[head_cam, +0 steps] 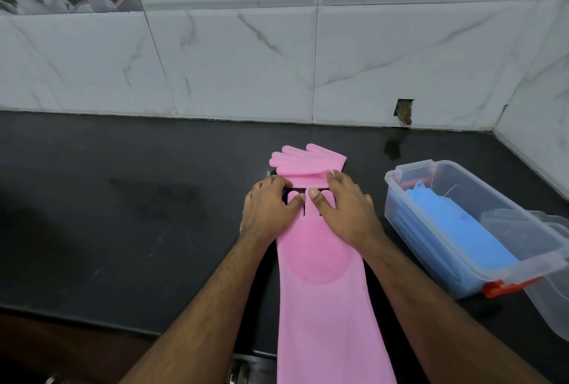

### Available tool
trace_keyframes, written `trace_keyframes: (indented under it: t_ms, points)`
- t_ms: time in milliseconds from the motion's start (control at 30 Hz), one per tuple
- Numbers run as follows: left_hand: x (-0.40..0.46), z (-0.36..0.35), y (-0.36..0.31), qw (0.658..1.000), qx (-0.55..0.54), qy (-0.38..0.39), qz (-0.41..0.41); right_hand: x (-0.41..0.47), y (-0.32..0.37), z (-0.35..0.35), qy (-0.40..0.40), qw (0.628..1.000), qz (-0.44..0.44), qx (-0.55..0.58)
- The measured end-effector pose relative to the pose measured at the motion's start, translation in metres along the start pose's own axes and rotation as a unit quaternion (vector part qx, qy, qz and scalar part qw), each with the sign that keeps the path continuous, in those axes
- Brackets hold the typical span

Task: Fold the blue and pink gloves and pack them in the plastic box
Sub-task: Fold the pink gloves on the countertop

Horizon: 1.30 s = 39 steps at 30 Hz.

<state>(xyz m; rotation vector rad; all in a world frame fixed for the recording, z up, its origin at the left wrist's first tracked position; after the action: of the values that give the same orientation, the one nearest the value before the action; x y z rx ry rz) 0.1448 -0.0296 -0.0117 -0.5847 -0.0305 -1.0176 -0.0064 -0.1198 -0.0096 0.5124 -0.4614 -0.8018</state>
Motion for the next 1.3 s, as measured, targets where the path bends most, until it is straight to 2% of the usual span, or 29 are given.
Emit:
trace_keyframes:
  t_ms: [100, 267, 433, 600, 733, 833, 967, 1033, 1133, 1300]
  points:
    - [0.001, 0.000, 0.000, 1.000, -0.001, -0.001, 0.003, -0.003, 0.003, 0.012, -0.054, 0.991, 0.027, 0.116]
    - [-0.002, 0.008, -0.001, 0.998, -0.052, -0.024, -0.012, -0.020, 0.018, 0.033, -0.160, 0.952, 0.154, 0.212]
    - [-0.022, 0.028, -0.007, 0.985, -0.151, -0.076, -0.033, -0.039, 0.033, 0.042, -0.215, 0.933, 0.228, 0.179]
    - [-0.061, 0.046, -0.028, 0.977, -0.156, -0.124, -0.079, -0.071, 0.061, 0.060, -0.244, 0.917, 0.282, 0.141]
    - [-0.092, 0.067, -0.041, 0.945, -0.227, -0.210, -0.105, -0.102, 0.105, 0.081, -0.254, 0.891, 0.350, 0.138]
    - [-0.112, 0.088, -0.056, 0.919, -0.311, -0.227, -0.087, -0.124, 0.121, 0.093, -0.243, 0.899, 0.324, 0.168]
    - [-0.128, 0.116, -0.079, 0.866, -0.486, -0.118, 0.009, -0.151, 0.119, 0.110, -0.260, 0.889, 0.227, 0.303]
    - [-0.137, 0.130, -0.087, 0.863, -0.501, -0.062, 0.006, -0.164, 0.112, 0.115, -0.273, 0.869, 0.148, 0.386]
    - [-0.153, 0.150, -0.093, 0.855, -0.517, -0.038, 0.004, -0.183, 0.099, 0.109, -0.248, 0.826, 0.040, 0.504]
    - [-0.172, 0.168, -0.114, 0.864, -0.503, 0.006, 0.003, -0.211, 0.095, 0.103, -0.196, 0.865, 0.000, 0.462]
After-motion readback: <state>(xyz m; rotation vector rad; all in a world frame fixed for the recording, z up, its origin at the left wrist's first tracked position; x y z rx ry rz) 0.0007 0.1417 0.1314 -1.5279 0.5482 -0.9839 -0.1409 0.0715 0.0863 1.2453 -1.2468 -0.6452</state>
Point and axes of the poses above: each hand's wrist, its own x-axis towards the middle knuckle, its own z-axis out of the back of the hand, y = z × x, the point moved 5 cm from there along x, towards the middle knuckle, and after that the axes turned 8 degrees about x, right-handed, at the moved point
